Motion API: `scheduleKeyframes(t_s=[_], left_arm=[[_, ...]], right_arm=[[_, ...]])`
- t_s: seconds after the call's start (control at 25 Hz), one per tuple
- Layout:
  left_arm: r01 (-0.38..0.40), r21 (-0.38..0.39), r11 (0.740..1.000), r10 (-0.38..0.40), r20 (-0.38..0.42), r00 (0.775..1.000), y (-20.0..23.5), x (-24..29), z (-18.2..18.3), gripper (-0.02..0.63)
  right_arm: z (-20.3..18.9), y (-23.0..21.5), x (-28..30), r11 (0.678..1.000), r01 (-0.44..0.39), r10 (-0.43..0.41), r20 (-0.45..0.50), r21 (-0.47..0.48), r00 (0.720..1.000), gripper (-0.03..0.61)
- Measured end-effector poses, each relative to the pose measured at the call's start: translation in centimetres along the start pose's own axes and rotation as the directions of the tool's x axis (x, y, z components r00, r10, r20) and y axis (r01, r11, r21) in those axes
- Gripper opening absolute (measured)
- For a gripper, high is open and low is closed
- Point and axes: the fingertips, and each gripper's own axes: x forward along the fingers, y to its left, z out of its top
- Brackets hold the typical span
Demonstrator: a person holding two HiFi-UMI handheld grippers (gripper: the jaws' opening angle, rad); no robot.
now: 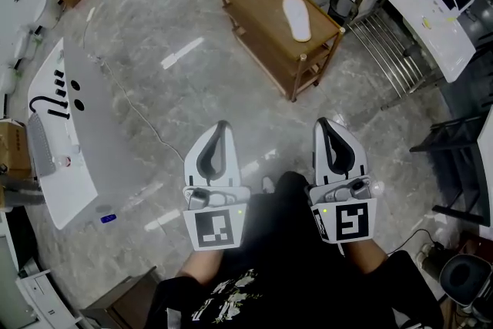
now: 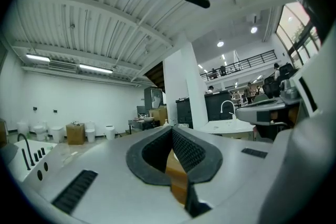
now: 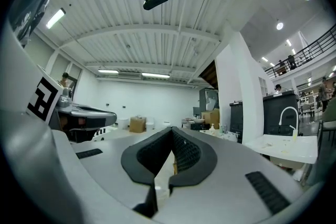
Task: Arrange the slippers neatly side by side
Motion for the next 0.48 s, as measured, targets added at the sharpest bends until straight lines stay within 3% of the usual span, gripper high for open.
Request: scheduleKeyframes(t_s=[0.48], left_arm=[[-0.020,-0.003,1.000,0.020,-0.003,1.000,1.8,-0.2,-0.5,0.003]], right_arm=[[-0.3,0.3,0.4,1.000,0.022,-0.022,-0.016,-0.009,1.000,-0.002]])
